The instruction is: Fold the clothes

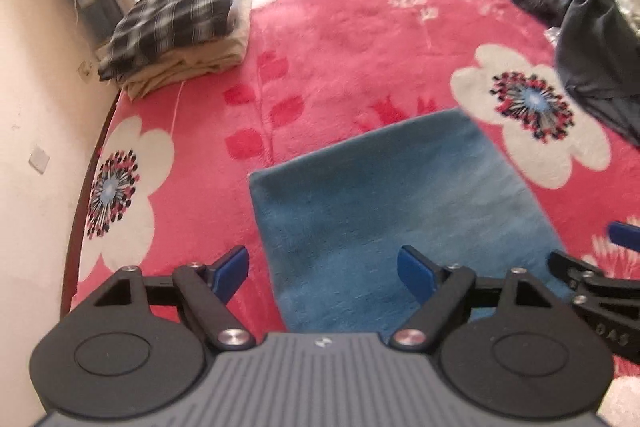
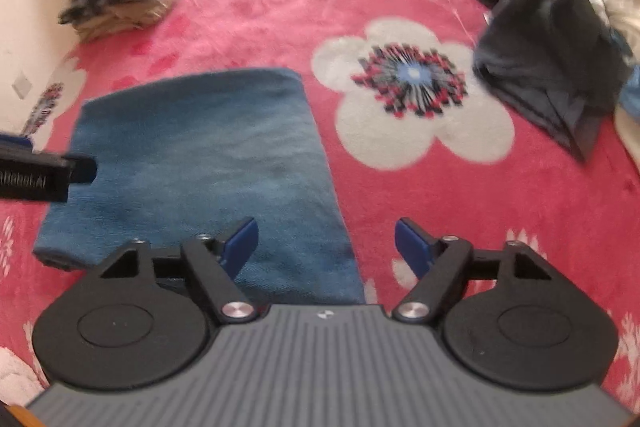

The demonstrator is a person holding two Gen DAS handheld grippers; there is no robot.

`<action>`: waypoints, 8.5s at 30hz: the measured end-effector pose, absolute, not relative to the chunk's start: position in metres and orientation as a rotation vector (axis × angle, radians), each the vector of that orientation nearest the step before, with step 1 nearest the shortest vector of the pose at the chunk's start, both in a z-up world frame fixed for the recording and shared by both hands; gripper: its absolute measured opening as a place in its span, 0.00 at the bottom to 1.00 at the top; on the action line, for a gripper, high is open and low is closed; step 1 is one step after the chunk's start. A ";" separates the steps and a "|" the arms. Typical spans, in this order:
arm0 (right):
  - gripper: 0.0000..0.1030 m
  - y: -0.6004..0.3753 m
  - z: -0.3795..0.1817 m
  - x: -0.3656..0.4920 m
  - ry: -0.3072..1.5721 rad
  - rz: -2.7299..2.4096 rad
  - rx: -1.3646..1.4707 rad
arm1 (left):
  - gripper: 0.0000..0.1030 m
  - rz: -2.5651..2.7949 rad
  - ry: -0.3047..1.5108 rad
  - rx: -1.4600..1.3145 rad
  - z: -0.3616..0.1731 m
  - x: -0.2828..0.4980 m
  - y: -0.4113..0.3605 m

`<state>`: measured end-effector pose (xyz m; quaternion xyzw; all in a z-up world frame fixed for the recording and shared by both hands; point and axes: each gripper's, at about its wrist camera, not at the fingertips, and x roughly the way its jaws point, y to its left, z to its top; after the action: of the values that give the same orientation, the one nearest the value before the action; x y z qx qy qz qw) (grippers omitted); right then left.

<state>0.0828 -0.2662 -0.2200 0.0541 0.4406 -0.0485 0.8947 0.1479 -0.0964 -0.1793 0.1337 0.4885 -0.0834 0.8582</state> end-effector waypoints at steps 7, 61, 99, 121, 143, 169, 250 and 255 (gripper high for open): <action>0.53 -0.245 -0.238 0.073 0.928 0.040 0.072 | 0.54 -0.188 1.107 0.301 -0.209 0.137 -0.084; 0.19 -0.160 -0.253 0.082 0.839 0.489 0.070 | 0.49 -0.342 0.998 0.230 -0.219 0.203 -0.074; 0.20 -0.193 -0.220 0.058 0.698 0.392 0.176 | 0.57 -0.296 1.010 0.208 -0.240 0.209 -0.075; 0.28 -0.240 -0.270 0.076 0.884 0.112 0.313 | 0.58 -0.447 0.892 0.388 -0.183 0.195 -0.115; 0.30 -0.254 -0.275 0.078 0.884 0.150 0.400 | 0.57 -0.491 1.015 0.495 -0.242 0.236 -0.231; 0.47 -0.267 -0.283 0.077 0.856 0.271 0.456 | 0.67 -0.087 0.978 0.593 -0.116 0.221 -0.121; 0.52 -0.207 -0.253 0.150 1.000 0.217 0.140 | 0.64 -0.012 1.320 0.298 -0.243 0.159 -0.035; 0.52 -0.207 -0.254 0.149 0.999 0.218 0.137 | 0.64 -0.008 1.321 0.294 -0.244 0.159 -0.034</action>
<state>0.1493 -0.2074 -0.2535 0.0656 0.4777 0.1044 0.8698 0.1587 -0.0344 -0.2440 0.1362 0.6110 -0.0039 0.7798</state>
